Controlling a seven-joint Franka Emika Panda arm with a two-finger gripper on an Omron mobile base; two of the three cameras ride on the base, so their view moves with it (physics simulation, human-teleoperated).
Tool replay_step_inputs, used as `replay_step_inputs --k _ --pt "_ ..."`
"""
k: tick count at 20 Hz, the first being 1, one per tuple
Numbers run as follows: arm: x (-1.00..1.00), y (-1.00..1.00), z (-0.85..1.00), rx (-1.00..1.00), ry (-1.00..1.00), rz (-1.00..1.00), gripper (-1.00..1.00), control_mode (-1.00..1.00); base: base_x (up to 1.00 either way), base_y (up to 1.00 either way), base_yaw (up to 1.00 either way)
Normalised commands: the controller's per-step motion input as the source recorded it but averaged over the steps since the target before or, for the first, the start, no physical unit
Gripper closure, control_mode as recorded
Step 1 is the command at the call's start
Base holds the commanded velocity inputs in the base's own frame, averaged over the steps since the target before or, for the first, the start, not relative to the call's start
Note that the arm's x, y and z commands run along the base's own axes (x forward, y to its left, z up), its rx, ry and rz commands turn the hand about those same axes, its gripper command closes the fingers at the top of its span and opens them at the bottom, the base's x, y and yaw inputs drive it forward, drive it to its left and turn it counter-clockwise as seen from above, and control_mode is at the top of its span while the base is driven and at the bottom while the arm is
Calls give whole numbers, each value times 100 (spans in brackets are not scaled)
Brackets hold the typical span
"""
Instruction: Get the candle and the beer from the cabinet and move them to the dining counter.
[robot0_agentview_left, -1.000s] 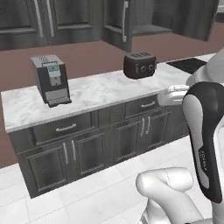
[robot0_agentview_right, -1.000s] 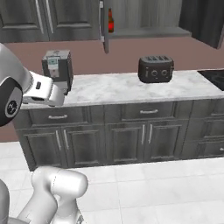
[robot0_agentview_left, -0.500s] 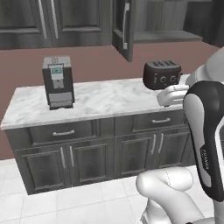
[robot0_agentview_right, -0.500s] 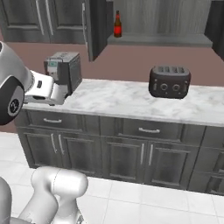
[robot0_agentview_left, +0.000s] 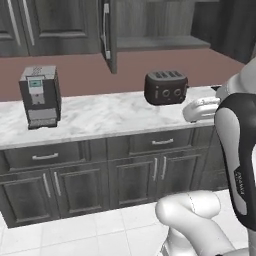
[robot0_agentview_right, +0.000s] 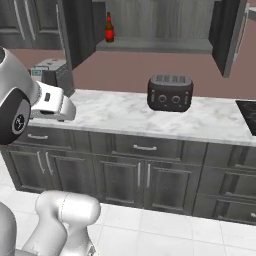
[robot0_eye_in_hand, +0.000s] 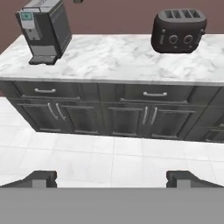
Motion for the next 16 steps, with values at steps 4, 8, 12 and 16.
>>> replay_step_inputs --k 4,8,12,16 --pt "0 0 0 0 0 0 -100 100 62 -24 10" --pt "0 0 0 0 0 0 -100 100 78 -41 13" --pt "0 0 0 0 0 0 -100 100 84 -68 23" --pt "0 0 0 0 0 0 -100 100 63 -60 15"
